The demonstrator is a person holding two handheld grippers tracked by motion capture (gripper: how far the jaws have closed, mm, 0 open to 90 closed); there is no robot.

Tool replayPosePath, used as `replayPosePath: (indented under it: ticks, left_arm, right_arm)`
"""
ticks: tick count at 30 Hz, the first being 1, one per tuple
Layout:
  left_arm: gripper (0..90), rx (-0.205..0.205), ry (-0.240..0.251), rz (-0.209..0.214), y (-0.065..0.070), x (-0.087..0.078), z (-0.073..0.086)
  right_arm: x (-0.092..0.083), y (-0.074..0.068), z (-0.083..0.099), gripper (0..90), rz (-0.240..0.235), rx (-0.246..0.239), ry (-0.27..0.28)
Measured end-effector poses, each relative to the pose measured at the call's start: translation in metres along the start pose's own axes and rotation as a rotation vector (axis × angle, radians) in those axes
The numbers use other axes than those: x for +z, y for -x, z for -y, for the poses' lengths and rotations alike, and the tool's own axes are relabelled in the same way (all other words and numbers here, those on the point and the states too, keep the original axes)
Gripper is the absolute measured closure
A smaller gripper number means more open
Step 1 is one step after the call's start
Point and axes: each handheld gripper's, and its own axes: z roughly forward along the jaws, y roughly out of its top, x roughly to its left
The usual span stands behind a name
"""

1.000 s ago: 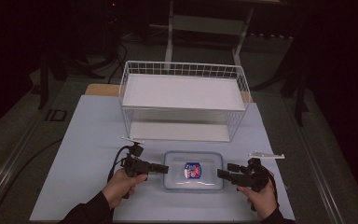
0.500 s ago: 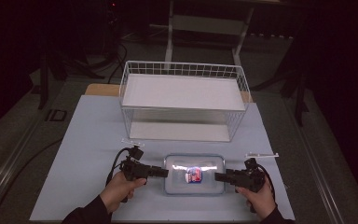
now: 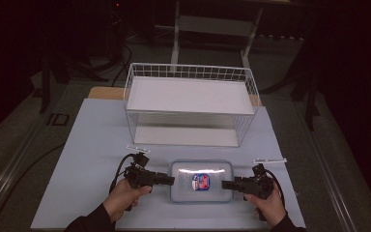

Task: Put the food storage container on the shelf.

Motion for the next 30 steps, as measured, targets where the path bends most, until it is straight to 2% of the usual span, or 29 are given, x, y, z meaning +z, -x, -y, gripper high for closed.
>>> replayPosePath:
  ticks: [2, 3, 4, 6, 15, 20, 30]
  left_arm:
    - [56.7, -0.006, -0.003, -0.001, 0.0, 0.0, 0.0]
    - [56.7, -0.016, -0.002, 0.001, -0.001, 0.0, 0.0]
    - [57.0, -0.015, -0.004, 0.008, -0.001, 0.0, 0.0]
    - [57.3, -0.003, -0.005, 0.0, 0.002, -0.001, 0.001]
    - [57.7, 0.001, -0.002, -0.016, 0.007, -0.002, 0.002]
    - [57.7, 0.006, 0.023, -0.025, 0.01, -0.007, -0.001]
    - [57.7, 0.052, 0.068, -0.038, 0.026, -0.027, -0.016]
  right_arm:
    - [-0.001, 0.0, -0.001, 37.0, 0.0, 0.011, -0.005]
    - [-0.002, 0.0, -0.001, 42.3, -0.002, 0.026, 0.002]
    - [-0.006, 0.0, -0.002, 46.0, 0.0, 0.035, 0.014]
    - [-0.008, 0.001, -0.002, 47.3, -0.015, 0.052, 0.003]
    - [-0.011, -0.004, -0.001, 48.5, 0.003, 0.045, -0.005]
    - [-0.011, -0.008, -0.002, 48.6, 0.007, 0.041, 0.007]
    - [-0.019, -0.026, -0.021, 48.6, 0.01, -0.008, 0.047]
